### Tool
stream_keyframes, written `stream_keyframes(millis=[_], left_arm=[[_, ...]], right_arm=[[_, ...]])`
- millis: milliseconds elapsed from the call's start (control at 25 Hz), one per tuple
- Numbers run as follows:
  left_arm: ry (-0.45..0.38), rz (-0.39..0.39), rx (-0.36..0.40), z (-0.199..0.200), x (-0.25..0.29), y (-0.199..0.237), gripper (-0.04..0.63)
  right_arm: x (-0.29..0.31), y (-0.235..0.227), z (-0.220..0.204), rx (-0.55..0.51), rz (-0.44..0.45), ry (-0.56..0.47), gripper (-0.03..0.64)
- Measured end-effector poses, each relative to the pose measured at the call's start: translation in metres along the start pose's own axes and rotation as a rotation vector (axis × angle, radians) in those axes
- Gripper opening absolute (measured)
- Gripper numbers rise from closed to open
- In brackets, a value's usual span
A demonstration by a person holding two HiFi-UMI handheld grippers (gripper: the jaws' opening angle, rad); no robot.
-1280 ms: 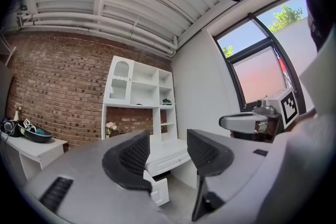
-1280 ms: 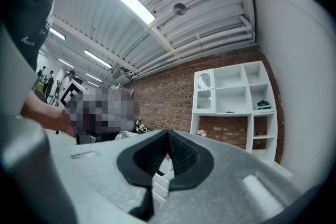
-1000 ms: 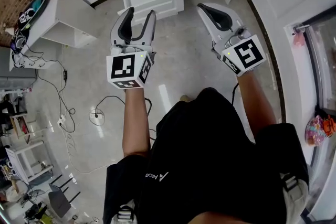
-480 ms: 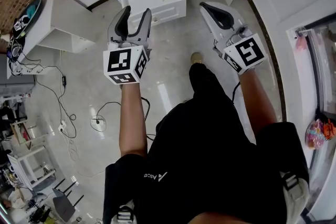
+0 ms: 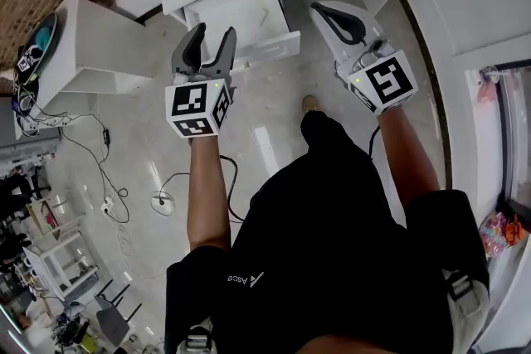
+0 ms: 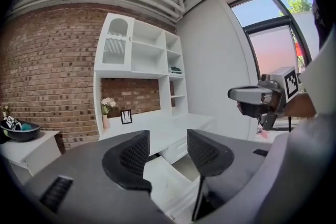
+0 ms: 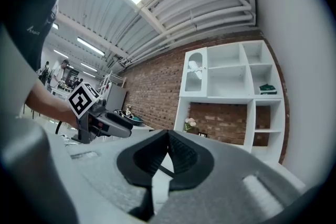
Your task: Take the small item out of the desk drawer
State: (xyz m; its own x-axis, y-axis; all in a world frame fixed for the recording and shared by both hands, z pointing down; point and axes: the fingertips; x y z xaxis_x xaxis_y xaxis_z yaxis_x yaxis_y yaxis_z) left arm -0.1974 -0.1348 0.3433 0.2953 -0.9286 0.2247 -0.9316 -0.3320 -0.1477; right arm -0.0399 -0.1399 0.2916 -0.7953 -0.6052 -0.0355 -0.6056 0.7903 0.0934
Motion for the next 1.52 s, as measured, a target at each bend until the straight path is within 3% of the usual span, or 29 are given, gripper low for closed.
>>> stream_keyframes(millis=[280, 600, 1200, 1520], left_arm=[[0.184, -0.055, 0.023, -0.042, 0.131, 0.013, 0.218], [0.381, -0.118, 0.006, -0.101, 0.22, 0.03, 0.216], [0.721, -0.291, -0.04, -0.261, 0.336, 0.028, 0.216], [0.86, -0.329, -0.032, -0.335, 0.365, 0.016, 0.216]], right_arm=[[0.067, -0.099, -0.04, 0.016, 0.044, 0.053, 0.001], [0.131, -0.158, -0.072, 0.073, 0.082, 0.11, 0.0], [0.179, -0.216, -0.146, 0.164, -0.008, 0.229, 0.0], [0.17, -0.238, -0.193, 0.204, -0.059, 0.294, 0.0]])
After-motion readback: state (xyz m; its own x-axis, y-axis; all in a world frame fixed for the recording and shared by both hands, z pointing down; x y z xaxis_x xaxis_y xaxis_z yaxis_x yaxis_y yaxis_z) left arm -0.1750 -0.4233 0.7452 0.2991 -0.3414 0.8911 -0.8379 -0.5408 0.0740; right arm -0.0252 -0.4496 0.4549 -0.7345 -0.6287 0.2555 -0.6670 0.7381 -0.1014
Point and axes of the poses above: the fingertips, and each gripper's own axes: x forward along the fingers, y to its left, z out of its top, and after that the axes turned 6 degrees about x, right-handed
